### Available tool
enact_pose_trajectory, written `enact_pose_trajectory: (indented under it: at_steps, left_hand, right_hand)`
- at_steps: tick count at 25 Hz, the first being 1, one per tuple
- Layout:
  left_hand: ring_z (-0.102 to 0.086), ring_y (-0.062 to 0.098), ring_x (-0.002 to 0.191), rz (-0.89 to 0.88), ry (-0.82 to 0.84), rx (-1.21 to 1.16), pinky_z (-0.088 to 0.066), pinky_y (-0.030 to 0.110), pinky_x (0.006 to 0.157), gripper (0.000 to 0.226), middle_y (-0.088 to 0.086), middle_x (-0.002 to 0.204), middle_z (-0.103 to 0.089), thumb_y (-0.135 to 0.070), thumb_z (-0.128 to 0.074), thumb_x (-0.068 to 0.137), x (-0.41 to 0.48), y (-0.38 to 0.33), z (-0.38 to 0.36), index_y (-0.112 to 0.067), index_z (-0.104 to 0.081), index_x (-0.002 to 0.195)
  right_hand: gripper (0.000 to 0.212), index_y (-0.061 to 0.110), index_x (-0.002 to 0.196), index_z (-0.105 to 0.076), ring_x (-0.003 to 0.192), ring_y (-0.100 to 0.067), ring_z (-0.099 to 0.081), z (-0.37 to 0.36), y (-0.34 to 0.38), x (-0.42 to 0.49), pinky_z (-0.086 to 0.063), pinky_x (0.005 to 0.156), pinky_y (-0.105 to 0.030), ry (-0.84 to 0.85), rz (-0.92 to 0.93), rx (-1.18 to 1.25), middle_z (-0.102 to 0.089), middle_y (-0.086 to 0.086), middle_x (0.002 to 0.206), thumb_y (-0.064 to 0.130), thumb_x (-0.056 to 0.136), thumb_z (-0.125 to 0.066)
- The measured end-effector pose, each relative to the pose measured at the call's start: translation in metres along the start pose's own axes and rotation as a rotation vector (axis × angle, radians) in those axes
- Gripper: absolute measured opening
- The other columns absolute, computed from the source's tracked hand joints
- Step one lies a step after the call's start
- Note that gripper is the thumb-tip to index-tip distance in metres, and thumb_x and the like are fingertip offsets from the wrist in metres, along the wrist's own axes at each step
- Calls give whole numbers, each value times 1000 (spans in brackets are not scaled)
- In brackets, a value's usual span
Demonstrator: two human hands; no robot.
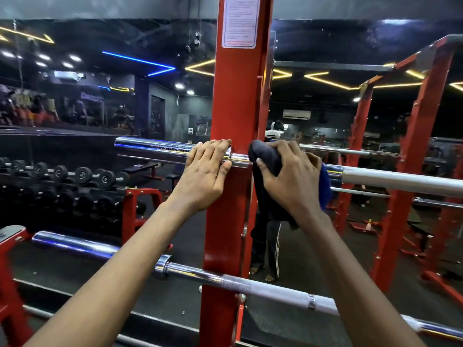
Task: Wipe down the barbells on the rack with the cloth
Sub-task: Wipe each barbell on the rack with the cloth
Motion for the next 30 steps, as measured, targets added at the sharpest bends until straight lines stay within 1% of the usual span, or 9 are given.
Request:
enact_pose_trajectory:
  at_steps: [4, 9, 12, 15, 17, 20, 23, 27, 30]
  left_hand:
    - [-34, 17, 144, -17, 15, -17, -17, 39, 123, 49, 0, 151, -47, -34, -37, 105, 1, 2, 2, -20, -39, 152]
    - [-40, 19, 140, -34, -21, 11, -19, 37, 122, 48, 1, 145, -51, -34, -38, 105, -1, 1, 5, -17, -41, 150]
    - [-44, 21, 135, -61, -60, 57, -24, 38, 119, 47, 2, 140, -54, -33, -39, 105, -1, -2, 7, -15, -45, 148]
    - [-46, 22, 134, -79, -103, 84, -25, 35, 118, 47, 4, 139, -55, -32, -40, 104, -2, -3, 8, -12, -48, 145]
    - [-46, 22, 133, -68, -125, 97, -24, 34, 118, 46, 4, 138, -56, -32, -41, 104, -2, -4, 8, -10, -49, 144]
    - [-46, 23, 133, -53, -124, 106, -25, 35, 117, 47, 4, 138, -56, -32, -41, 104, -2, -3, 9, -10, -49, 144]
    - [-46, 22, 134, -62, -105, 111, -25, 35, 118, 48, 3, 138, -55, -35, -41, 104, -2, -3, 9, -12, -48, 145]
    - [-45, 19, 135, -77, -73, 81, -24, 34, 119, 49, 1, 140, -55, -38, -42, 105, -2, 2, 11, -15, -47, 147]
    - [-46, 18, 136, -105, -53, 63, -26, 32, 117, 49, 0, 139, -57, -38, -39, 106, 0, 1, 14, -15, -46, 149]
  right_hand:
    - [40, 31, 130, -56, 119, -19, -59, -8, 7, 1, -33, 106, -45, 143, 83, 61, -58, 9, 125, 29, 90, -65]
    - [31, 27, 123, -58, 112, -26, -62, 19, -25, 0, -33, 104, -45, 35, -32, -20, -63, 3, 121, 34, 93, -66]
    - [35, 35, 127, -59, 113, -21, -62, 5, -5, 8, -30, 100, -43, 201, 73, 0, -60, 11, 123, 33, 92, -67]
    - [54, 49, 135, -58, 121, -10, -58, -11, 15, 14, -33, 100, -39, 411, 205, 100, -55, 26, 134, 20, 90, -67]
    - [56, 52, 132, -61, 119, -7, -59, -15, 23, 20, -43, 100, -45, 471, 255, 161, -55, 28, 135, 17, 87, -62]
    - [53, 52, 126, -64, 116, -1, -60, -14, 25, 25, -48, 98, -48, 490, 274, 226, -57, 31, 133, 16, 88, -60]
    - [56, 51, 124, -65, 119, -4, -59, -6, 15, 18, -49, 100, -49, 409, 229, 254, -57, 29, 130, 12, 85, -59]
    - [64, 41, 122, -66, 118, -17, -60, 10, 3, 5, -50, 101, -52, 107, 96, 268, -60, 18, 125, -5, 76, -59]
    - [61, 31, 123, -68, 119, -14, -59, 31, 0, 4, -47, 105, -26, -83, -26, 340, -58, 7, 124, -12, 81, -60]
Point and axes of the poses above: each hand's wrist, its own x-axis towards the middle knuckle, its own z-axis out of the back of the hand, y = z × x, the point moved 9 cm from there along x, towards the middle knuckle
